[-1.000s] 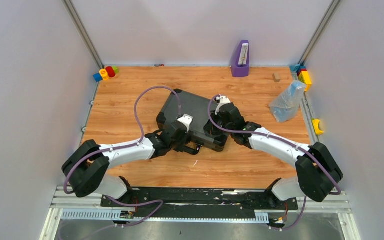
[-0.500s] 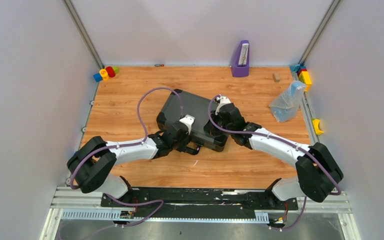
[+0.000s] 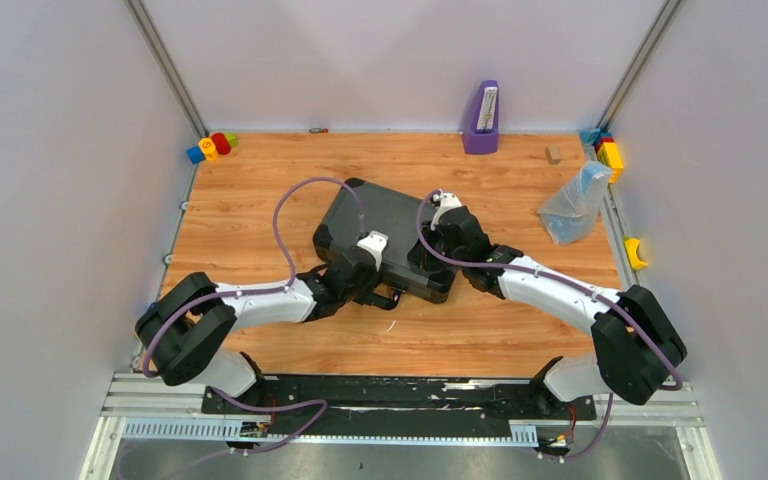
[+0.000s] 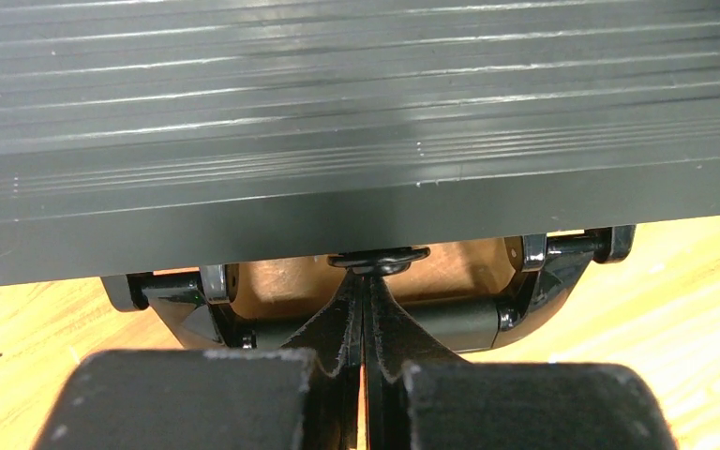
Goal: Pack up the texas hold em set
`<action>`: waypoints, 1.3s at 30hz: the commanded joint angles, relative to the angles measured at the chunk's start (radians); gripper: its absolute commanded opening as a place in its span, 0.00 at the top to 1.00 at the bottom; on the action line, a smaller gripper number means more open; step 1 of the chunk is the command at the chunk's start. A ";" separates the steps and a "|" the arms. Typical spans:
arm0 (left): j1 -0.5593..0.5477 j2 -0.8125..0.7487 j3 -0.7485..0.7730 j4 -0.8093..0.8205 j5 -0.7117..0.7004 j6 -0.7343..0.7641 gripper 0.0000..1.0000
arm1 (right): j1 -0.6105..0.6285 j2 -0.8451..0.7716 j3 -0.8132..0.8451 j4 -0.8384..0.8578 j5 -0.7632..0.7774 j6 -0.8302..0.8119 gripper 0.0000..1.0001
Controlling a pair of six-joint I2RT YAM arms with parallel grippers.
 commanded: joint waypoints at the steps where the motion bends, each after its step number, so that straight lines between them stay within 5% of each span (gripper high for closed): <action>1: 0.010 0.051 -0.100 0.162 -0.081 -0.001 1.00 | 0.002 0.021 -0.055 -0.153 -0.010 -0.008 1.00; 13: -0.012 0.033 -0.262 0.448 -0.150 0.025 1.00 | 0.002 -0.013 -0.099 -0.116 -0.021 0.024 1.00; 27: 0.017 -0.446 -0.176 0.024 -0.119 -0.011 0.97 | 0.000 -0.235 -0.045 -0.180 0.164 -0.002 0.98; 29: 0.050 -0.531 -0.149 -0.092 -0.110 -0.019 0.72 | -0.001 -0.283 -0.047 -0.179 0.266 0.010 0.85; 30: 0.079 -0.575 -0.138 -0.119 -0.106 -0.026 0.43 | -0.002 -0.309 -0.046 -0.178 0.312 0.017 0.72; 32: 0.113 -0.619 -0.102 -0.191 -0.121 -0.035 0.07 | -0.004 -0.359 -0.041 -0.176 0.400 0.048 0.32; 34: 0.135 -0.647 -0.075 -0.229 -0.156 -0.026 0.01 | -0.005 -0.411 -0.049 -0.159 0.502 0.078 0.03; 39: 0.213 -0.660 -0.018 -0.204 -0.177 0.032 0.00 | -0.003 -0.505 -0.223 0.278 0.679 -0.205 0.00</action>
